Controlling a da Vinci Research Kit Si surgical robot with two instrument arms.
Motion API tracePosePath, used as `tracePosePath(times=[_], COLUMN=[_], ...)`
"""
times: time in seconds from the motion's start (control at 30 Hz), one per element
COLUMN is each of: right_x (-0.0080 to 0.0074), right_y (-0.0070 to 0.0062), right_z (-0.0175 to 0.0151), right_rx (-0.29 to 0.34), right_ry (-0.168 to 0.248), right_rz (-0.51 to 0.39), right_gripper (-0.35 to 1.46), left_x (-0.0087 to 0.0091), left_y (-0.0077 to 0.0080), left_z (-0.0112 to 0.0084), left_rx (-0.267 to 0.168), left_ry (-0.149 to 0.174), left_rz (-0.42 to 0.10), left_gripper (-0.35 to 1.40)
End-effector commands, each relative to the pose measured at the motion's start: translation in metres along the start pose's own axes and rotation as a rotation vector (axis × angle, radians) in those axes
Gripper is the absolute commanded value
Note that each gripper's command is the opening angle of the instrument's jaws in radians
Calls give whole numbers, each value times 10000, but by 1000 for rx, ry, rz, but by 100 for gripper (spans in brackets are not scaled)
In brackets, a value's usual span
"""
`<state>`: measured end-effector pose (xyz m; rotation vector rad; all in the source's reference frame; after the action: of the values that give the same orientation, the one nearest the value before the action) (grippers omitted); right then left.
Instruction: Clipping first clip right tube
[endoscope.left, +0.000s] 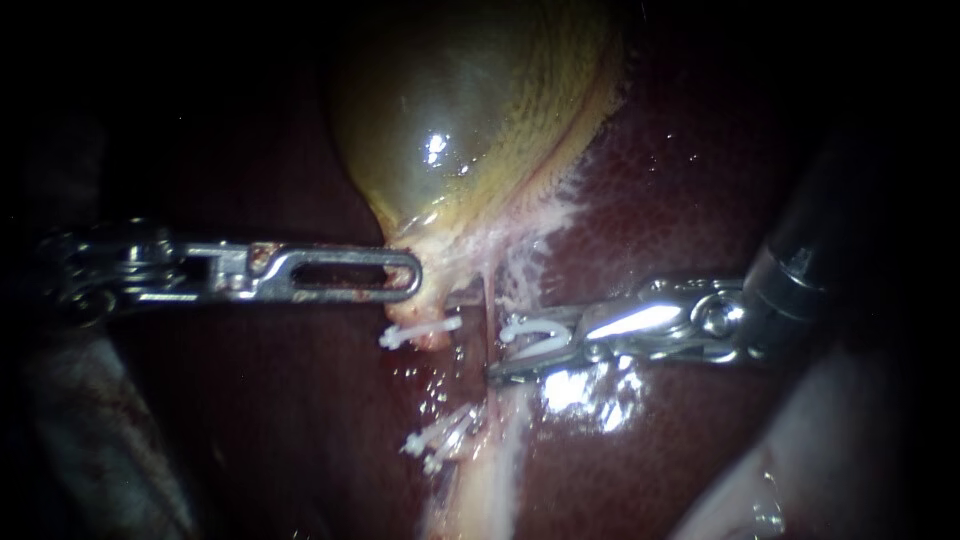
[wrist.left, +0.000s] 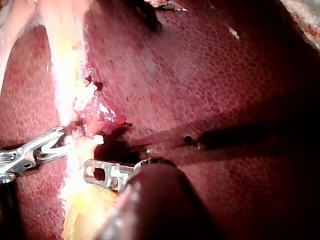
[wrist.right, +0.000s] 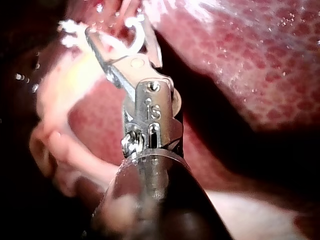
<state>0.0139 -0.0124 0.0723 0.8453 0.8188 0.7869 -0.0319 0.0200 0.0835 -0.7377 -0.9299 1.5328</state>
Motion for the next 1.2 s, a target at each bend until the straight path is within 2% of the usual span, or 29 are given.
tracePosePath(times=[0.03, 0.27, 0.53, 0.87, 1.2], right_x=[1, 6, 3, 0, -5], right_y=[-2, -5, -4, -10, -16], right_z=[2, 21, 42, 43, 46], right_rx=[3, 29, 46, 61, 110], right_ry=[-1, -13, -22, -32, -61], right_rz=[1, 2, 12, 45, 59], right_gripper=[57, 55, 55, 53, 40], left_x=[0, 0, 0, 1, 2], left_y=[0, 0, 0, -1, -4], left_z=[0, 0, 0, 0, 1], left_rx=[0, 0, 0, 0, -1], left_ry=[0, 0, 0, 0, -1], left_rz=[0, 0, 0, 1, 2], left_gripper=[-35, -35, -35, -35, -35])
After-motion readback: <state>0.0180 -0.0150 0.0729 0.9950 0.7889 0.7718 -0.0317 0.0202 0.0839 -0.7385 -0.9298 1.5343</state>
